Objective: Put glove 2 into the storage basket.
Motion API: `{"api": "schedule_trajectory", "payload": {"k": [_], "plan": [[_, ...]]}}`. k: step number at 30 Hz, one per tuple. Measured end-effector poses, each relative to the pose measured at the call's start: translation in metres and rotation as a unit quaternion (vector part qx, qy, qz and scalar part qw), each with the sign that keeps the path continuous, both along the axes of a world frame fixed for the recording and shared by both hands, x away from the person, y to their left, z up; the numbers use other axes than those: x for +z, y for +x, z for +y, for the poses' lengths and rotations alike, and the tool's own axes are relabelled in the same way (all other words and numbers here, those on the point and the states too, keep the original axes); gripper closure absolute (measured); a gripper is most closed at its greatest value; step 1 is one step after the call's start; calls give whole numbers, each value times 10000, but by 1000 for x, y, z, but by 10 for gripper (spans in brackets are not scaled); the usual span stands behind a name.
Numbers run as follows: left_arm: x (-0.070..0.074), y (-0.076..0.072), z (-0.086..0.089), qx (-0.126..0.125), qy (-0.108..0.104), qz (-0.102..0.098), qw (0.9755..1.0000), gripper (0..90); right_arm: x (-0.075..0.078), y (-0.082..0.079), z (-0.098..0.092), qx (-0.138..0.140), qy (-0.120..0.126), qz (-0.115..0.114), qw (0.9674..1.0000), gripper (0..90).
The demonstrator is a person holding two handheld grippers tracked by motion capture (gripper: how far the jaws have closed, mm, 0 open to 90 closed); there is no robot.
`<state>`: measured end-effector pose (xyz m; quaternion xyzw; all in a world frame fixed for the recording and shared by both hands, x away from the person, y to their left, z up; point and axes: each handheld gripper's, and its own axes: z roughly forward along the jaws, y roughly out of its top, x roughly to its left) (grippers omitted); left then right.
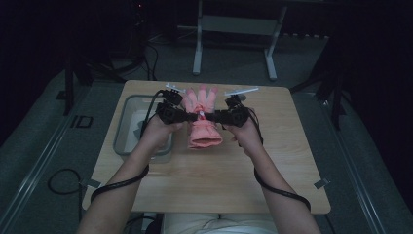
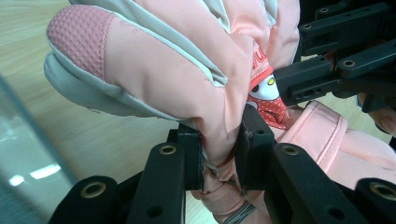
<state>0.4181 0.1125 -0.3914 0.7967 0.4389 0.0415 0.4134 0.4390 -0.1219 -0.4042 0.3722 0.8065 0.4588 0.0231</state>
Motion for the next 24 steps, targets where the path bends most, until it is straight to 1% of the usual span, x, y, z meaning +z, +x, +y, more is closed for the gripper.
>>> {"api": "schedule_trajectory", "payload": {"k": [3, 8, 12, 19, 20, 24], "plan": [[3, -2, 11, 97, 32, -36, 9999, 743, 4, 2, 12, 64, -41, -24, 10000, 651], [9, -4, 32, 267, 92, -70, 9996, 743, 9, 6, 35, 170, -32, -55, 9998, 651], [13, -7, 50, 428, 80, -81, 9990, 744, 14, 10, 55, 286, -54, -90, 9995, 651], [19, -12, 80, 694, 90, -126, 9975, 744, 22, 15, 89, 502, -108, -112, 9986, 651], [20, -14, 85, 737, 119, -140, 9971, 744, 22, 16, 93, 533, -99, -111, 9985, 651], [17, -18, 101, 919, 55, -123, 9957, 744, 22, 18, 112, 670, -140, -112, 9976, 651]]}}
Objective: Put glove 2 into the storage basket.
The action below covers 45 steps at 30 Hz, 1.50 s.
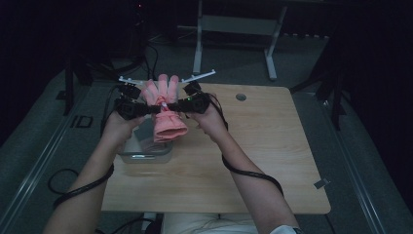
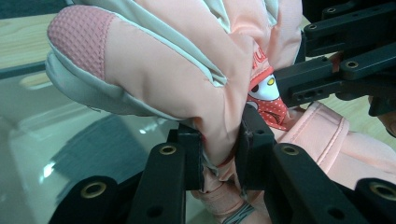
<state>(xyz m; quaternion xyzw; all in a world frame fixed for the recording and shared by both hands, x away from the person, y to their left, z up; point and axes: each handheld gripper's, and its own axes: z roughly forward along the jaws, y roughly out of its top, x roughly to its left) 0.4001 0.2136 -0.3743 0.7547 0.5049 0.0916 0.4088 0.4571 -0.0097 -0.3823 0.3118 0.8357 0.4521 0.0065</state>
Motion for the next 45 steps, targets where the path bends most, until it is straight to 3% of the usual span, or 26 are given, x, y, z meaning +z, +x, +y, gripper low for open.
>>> {"api": "schedule_trajectory", "payload": {"k": [8, 17, 30, 38, 45], "plan": [[-8, -3, 29, 307, -39, 51, 9995, 744, -6, 8, 35, 211, -31, 49, 9998, 651], [-32, 8, 39, 583, -87, 144, 9982, 745, -23, 24, 56, 249, -266, 117, 9993, 651], [-81, 21, 45, 697, -152, 687, 9951, 747, -71, 37, 69, 193, -566, 583, 9965, 653], [-100, 28, 41, 819, 116, 1014, 9914, 741, -92, 40, 77, 87, -883, 821, 9927, 648], [-103, 34, 38, 938, 323, 1164, 9882, 714, -97, 45, 80, 6, -1012, 928, 9905, 626]]}}
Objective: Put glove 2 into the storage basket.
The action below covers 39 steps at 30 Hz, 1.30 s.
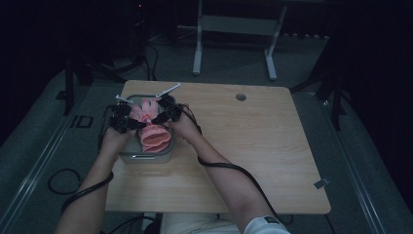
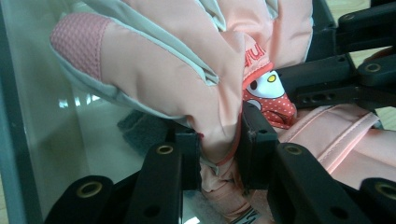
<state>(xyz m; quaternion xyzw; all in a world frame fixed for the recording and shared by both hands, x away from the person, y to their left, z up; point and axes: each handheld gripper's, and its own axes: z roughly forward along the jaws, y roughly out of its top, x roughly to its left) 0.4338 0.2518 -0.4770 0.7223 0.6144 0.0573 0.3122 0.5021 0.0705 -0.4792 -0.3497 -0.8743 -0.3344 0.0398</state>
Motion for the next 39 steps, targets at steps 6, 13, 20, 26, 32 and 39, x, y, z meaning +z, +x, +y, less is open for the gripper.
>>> {"api": "schedule_trajectory", "payload": {"k": [6, 13, 20, 26, 32, 39], "plan": [[0, 1, -5, 43, 442, 33, 9990, 606, 0, 1, 1, 26, -157, -201, 9997, 538], [5, 2, -9, 255, 895, -131, 9956, 378, 8, 4, -4, 1, -161, -388, 9991, 478], [-1, 1, -12, 367, 984, -230, 9942, 334, 17, 0, -12, -23, 53, -427, 9991, 456], [5, -1, -11, 412, 1008, -276, 9937, 273, 23, -7, -17, 50, 243, -416, 9988, 436], [12, -8, -5, 383, 1140, -545, 9912, 125, 34, -12, -24, 130, 370, -489, 9980, 403], [15, -16, 1, 430, 1127, -911, 9885, 23, 39, -14, -29, 209, 537, -466, 9973, 372]]}}
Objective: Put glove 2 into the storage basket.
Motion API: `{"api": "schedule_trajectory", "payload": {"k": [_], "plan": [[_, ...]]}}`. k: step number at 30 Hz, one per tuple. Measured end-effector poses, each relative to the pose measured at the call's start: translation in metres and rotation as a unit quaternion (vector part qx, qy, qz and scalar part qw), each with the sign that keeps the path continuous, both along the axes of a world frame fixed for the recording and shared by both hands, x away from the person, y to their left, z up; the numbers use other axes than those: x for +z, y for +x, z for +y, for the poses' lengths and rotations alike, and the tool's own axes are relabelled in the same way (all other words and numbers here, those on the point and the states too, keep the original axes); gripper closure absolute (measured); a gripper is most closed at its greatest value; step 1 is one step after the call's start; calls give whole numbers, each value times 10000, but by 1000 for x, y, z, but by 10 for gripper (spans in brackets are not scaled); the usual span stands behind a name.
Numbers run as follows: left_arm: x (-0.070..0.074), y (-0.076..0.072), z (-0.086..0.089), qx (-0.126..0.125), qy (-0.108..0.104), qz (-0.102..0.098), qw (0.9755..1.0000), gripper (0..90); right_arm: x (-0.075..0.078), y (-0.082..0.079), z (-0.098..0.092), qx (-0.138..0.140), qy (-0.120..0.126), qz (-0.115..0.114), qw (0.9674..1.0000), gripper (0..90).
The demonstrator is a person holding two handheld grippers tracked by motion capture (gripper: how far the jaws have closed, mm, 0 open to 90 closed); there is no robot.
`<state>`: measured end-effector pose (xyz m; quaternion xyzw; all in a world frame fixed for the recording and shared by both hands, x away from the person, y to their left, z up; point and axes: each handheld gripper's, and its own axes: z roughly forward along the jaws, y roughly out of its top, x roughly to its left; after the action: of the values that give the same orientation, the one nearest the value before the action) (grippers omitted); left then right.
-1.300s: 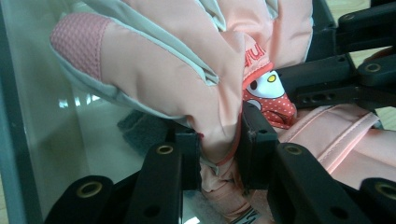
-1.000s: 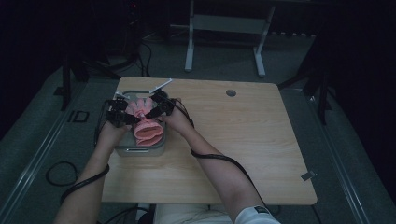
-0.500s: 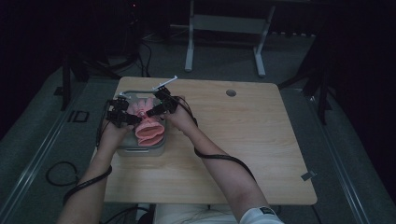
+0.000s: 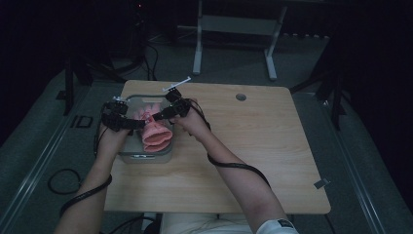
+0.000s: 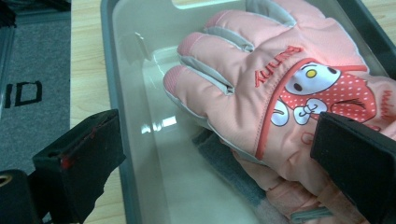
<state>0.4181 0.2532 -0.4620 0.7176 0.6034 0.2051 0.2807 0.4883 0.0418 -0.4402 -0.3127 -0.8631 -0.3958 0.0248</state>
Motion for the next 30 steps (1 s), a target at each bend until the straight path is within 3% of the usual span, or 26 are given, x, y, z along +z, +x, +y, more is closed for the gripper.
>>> {"api": "schedule_trajectory", "payload": {"k": [5, 15, 19, 25, 30], "plan": [[7, -4, 4, 9, -188, -136, 9997, 21, 0, -2, -2, 43, 42, -15, 10000, 364], [22, -12, -1, -123, -321, -354, 9988, 21, 5, -7, -12, 38, 171, -72, 9998, 333], [31, -18, -10, -297, -336, -447, 9980, 21, 10, -9, -22, 110, 269, -109, 9995, 278], [36, -27, -30, -625, -363, -513, 9961, 28, 17, -15, -40, 216, 210, -325, 9990, 205], [38, -39, -46, -883, -630, -643, 9920, 36, 18, -18, -55, 217, 330, -404, 9984, 194]]}}
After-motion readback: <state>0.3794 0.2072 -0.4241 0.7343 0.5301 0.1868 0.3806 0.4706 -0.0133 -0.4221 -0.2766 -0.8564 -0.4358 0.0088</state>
